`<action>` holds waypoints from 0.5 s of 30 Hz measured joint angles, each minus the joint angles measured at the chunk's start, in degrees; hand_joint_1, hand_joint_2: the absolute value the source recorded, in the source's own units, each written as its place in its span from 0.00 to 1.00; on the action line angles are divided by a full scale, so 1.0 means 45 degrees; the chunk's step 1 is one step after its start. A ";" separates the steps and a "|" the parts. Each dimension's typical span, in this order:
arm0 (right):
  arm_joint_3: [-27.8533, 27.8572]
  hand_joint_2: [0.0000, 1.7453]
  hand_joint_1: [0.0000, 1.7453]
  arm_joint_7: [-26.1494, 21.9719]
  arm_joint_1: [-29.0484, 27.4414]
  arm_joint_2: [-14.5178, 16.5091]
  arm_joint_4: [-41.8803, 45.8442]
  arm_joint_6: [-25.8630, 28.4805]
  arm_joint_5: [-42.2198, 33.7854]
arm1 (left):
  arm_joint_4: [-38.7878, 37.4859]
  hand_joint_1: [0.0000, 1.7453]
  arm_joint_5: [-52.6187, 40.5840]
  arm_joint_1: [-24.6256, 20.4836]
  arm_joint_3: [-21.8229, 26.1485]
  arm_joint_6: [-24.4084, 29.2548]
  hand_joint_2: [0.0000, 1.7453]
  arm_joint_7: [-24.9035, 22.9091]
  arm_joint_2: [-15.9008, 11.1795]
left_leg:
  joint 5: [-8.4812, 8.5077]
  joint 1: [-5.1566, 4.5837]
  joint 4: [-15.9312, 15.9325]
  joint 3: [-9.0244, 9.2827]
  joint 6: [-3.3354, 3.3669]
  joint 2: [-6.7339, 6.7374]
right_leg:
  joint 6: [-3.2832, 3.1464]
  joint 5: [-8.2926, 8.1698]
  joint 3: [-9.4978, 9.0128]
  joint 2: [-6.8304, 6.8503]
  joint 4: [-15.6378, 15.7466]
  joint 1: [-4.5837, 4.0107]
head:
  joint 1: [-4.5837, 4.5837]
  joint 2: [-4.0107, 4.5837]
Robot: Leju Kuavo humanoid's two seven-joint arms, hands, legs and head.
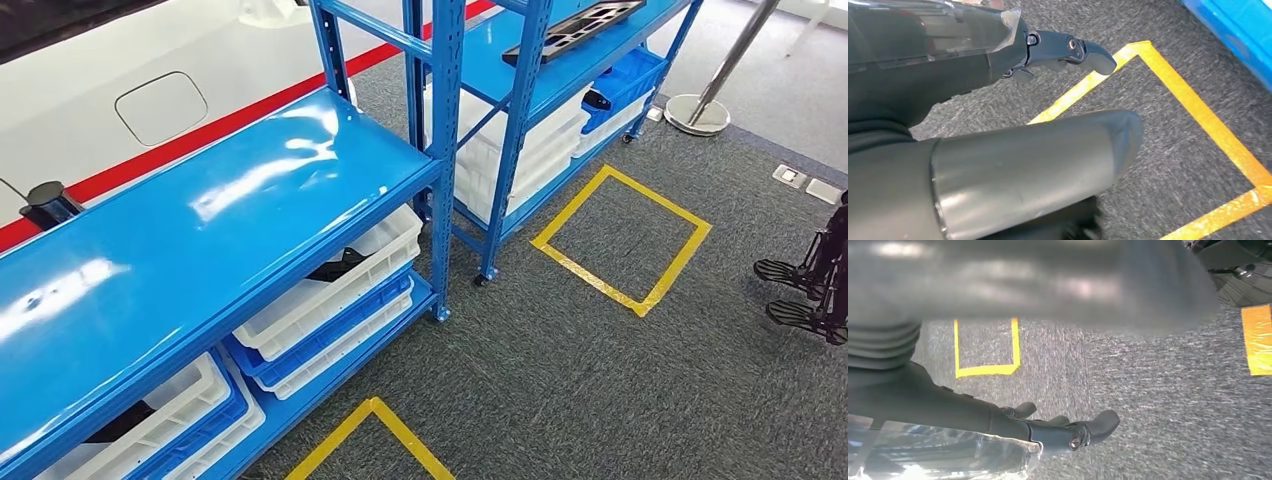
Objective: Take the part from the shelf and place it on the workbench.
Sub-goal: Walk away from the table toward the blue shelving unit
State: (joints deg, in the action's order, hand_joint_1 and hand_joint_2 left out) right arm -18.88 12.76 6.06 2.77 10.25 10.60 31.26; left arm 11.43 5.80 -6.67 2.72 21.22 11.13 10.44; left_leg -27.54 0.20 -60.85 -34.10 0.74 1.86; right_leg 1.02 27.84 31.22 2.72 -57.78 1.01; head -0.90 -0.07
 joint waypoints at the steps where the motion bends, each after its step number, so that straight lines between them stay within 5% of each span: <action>1: 0.0000 1.00 0.00 0.0000 0.0003 0.0004 0.0000 0.0000 0.0008 | 0.0001 0.00 -0.0002 -0.0025 0.0002 -0.0007 0.00 0.0029 0.0004 | 0.0111 -0.0044 0.0456 0.0224 0.0047 0.0121 | 0.0055 0.0028 -0.0023 0.0065 0.0000 -0.0039 | -0.0008 0.0000; 4: 0.0000 1.00 0.00 0.0001 0.0019 0.0012 0.0010 0.0000 0.0029 | 0.0001 0.00 -0.0015 -0.0043 0.0009 -0.0027 0.00 0.0056 0.0007 | 0.0154 -0.0118 0.0716 0.0313 0.0220 -0.0045 | 0.0260 0.0089 -0.0082 0.0271 0.0030 -0.0076 | -0.0022 0.0000; 6: 0.0000 1.00 0.00 0.0005 0.0035 0.0013 0.0022 0.0000 0.0050 | 0.0001 0.00 -0.0018 -0.0048 0.0015 -0.0033 0.00 0.0041 0.0013 | 0.0255 -0.0056 0.0835 0.0390 0.0379 -0.0228 | 0.0331 0.0355 0.0079 0.0066 -0.0398 -0.0068 | -0.0043 0.0000; 9: 0.0000 1.00 0.00 0.0024 0.0022 0.0010 0.0026 0.0000 0.0086 | 0.0000 0.00 -0.0017 -0.0064 0.0022 -0.0038 0.00 0.0002 0.0049 | 0.0306 -0.0034 0.0871 0.0408 0.0481 -0.0533 | 0.0251 0.1354 0.1184 -0.0434 -0.2752 -0.0056 | -0.0114 0.0000; 11: 0.0006 1.00 0.00 0.0034 0.0021 0.0001 0.0026 0.0000 0.0096 | -0.0002 0.00 -0.0017 -0.0035 0.0030 -0.0038 0.00 -0.0016 0.0059 | 0.0303 -0.0042 0.0860 0.0411 0.0482 -0.0764 | 0.0330 0.1520 0.1662 -0.0505 -0.3604 -0.0057 | -0.0120 0.0000; 12: 0.0011 1.00 0.00 0.0036 0.0039 -0.0007 0.0026 0.0000 0.0097 | -0.0004 0.00 -0.0017 -0.0025 0.0034 -0.0038 0.00 -0.0022 0.0061 | 0.0300 -0.0037 0.0855 0.0428 0.0476 -0.0879 | 0.0427 0.1290 0.1541 -0.0520 -0.3279 -0.0045 | -0.0117 0.0000; 15: 0.0026 1.00 0.00 0.0043 0.0063 -0.0033 0.0026 -0.0006 0.0110 | -0.0002 0.00 -0.0017 -0.0026 0.0044 -0.0036 0.00 -0.0024 0.0074 | 0.0234 -0.0040 0.0784 0.0460 0.0367 -0.1229 | 0.0647 0.0219 0.0381 -0.0846 -0.0718 0.0047 | -0.0129 0.0000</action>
State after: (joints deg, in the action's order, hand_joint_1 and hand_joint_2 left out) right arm -18.77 12.96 6.34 2.62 10.36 10.57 31.75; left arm 11.41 5.73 -6.79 2.91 21.05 11.02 10.77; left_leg -26.49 0.02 -57.32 -32.03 2.39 -3.67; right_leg 3.93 28.83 32.93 -1.08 -61.01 1.22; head -1.48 -0.07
